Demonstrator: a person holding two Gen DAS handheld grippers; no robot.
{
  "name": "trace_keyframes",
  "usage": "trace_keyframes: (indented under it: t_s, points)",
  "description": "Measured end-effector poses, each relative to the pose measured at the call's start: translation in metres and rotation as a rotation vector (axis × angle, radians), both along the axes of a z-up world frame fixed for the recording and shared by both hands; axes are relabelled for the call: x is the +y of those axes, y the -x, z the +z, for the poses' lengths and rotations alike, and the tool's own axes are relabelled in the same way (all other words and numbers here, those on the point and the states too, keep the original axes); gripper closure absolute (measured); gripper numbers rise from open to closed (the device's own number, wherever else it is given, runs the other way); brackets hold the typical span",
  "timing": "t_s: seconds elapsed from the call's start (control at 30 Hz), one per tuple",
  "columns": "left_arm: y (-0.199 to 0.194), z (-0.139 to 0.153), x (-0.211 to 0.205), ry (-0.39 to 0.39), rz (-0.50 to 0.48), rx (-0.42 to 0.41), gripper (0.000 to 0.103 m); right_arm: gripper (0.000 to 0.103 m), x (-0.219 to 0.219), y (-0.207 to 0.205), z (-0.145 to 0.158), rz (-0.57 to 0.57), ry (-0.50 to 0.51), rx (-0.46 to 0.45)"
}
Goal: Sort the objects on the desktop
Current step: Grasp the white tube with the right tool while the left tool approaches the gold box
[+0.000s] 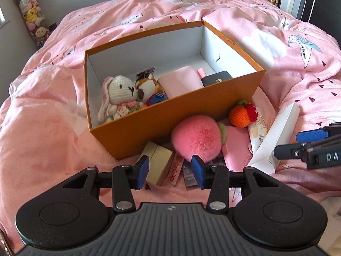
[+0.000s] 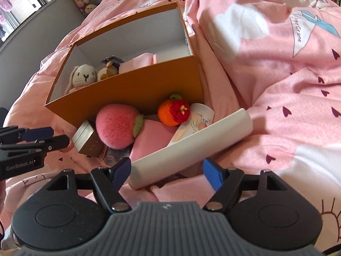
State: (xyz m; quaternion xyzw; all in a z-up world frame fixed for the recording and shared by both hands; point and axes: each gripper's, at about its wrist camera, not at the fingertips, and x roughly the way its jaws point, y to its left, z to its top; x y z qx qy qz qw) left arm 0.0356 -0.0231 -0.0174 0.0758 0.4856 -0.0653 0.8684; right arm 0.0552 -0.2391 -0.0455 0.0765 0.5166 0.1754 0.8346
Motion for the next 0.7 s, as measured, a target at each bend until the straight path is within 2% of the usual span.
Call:
trace_keyframes:
  t_s: [0.23, 0.37, 0.53, 0.6, 0.7]
  points:
    - [0.004, -0.008, 0.019, 0.025, 0.057, 0.031, 0.052, 0.027, -0.013, -0.020, -0.009, -0.102, -0.101, 0.089]
    - [0.004, -0.010, 0.031, 0.040, 0.104, 0.045, 0.052, 0.029, -0.009, -0.031, -0.016, -0.126, -0.068, 0.104]
    - [0.004, -0.010, 0.034, 0.059, 0.106, 0.053, 0.052, 0.039, -0.005, -0.036, -0.027, -0.111, -0.010, 0.112]
    - [0.004, -0.010, 0.034, 0.061, 0.101, 0.051, 0.052, 0.048, -0.005, -0.035, -0.026, -0.102, -0.014, 0.102]
    - [0.002, -0.011, 0.035, 0.063, 0.101, 0.055, 0.052, 0.056, -0.005, -0.035, -0.022, -0.074, -0.023, 0.080]
